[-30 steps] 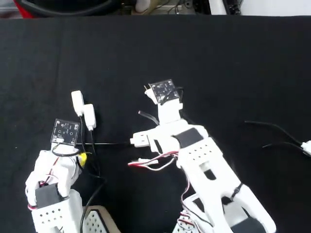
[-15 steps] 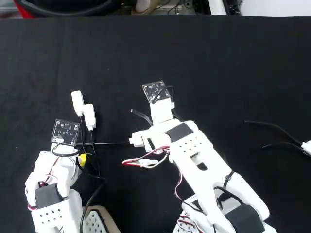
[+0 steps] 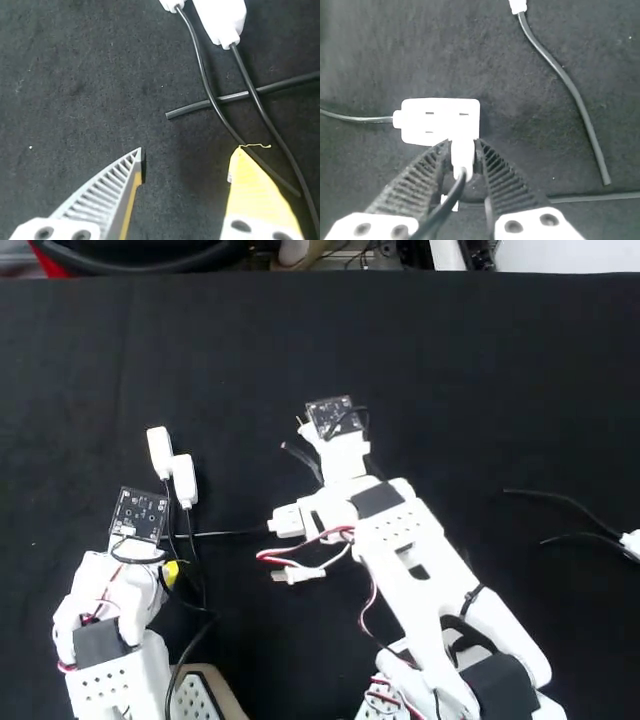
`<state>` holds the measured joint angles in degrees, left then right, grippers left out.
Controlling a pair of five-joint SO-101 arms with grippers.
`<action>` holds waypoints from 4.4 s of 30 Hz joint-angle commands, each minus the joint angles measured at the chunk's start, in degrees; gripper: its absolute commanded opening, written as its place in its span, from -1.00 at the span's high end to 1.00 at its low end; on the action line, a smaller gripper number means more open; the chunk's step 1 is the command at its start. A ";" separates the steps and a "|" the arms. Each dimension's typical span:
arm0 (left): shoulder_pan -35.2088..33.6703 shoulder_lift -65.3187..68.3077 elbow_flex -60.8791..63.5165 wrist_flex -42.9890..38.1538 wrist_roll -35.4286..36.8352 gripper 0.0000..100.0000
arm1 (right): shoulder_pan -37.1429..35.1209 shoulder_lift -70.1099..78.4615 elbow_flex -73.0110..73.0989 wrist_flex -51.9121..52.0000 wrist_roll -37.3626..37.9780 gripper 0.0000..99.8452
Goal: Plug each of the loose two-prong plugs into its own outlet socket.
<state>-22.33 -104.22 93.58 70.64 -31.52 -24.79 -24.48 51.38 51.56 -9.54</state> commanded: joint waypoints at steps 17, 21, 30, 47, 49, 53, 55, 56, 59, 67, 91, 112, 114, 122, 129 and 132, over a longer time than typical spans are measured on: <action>-0.40 -0.35 -0.31 0.35 -0.62 0.45 | 1.14 2.77 -3.47 -1.14 -0.53 0.98; -0.40 -0.35 -0.31 0.35 -0.62 0.45 | 1.14 6.81 -4.79 -1.58 -0.53 0.98; -0.40 -0.35 -0.22 0.35 -0.62 0.45 | -1.49 8.40 -4.44 -1.58 -0.53 0.98; -0.40 -0.35 -0.04 0.35 -0.62 0.45 | -1.93 19.21 -6.64 -4.84 2.55 0.97; -0.40 -0.35 -0.04 0.35 -0.70 0.45 | -1.93 18.51 -6.55 -4.84 2.55 0.90; -0.40 -0.35 -0.04 0.35 -0.70 0.45 | -2.02 17.27 -6.90 -1.41 2.55 0.66; -0.40 -0.35 -0.04 0.35 -0.70 0.45 | -2.02 16.48 -6.90 -0.79 2.37 0.60; -0.40 -0.35 -0.04 0.26 -0.70 0.45 | -2.02 15.96 -6.90 -0.70 2.29 0.59; -0.40 -0.35 -0.04 0.26 -0.70 0.45 | -2.11 14.55 -6.90 -0.53 2.20 0.59; -0.40 -0.35 -0.04 0.26 -0.70 0.45 | -5.80 10.95 -6.99 -0.62 0.53 0.59; 1.71 -0.26 0.66 0.26 -0.79 0.45 | -14.07 24.92 -18.77 -1.23 -11.08 0.10; 1.71 -0.26 0.75 0.26 -0.79 0.45 | -12.92 25.45 -18.68 -6.24 -12.04 0.46; 1.71 -0.26 0.75 0.26 -0.79 0.45 | -12.92 27.03 -18.95 -6.59 -11.96 0.46; 1.71 -0.26 0.75 0.26 -0.79 0.45 | -15.30 36.79 -23.69 -5.71 -11.96 0.46; 1.71 -0.26 0.66 0.26 -0.79 0.45 | -16.26 36.97 -25.54 -0.79 -11.87 0.47; 1.71 -0.26 0.66 0.26 -0.79 0.45 | -16.26 37.23 -25.63 -0.44 -10.20 0.62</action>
<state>-21.36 -104.22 94.64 70.64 -31.87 -39.30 12.70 25.63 49.71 -21.49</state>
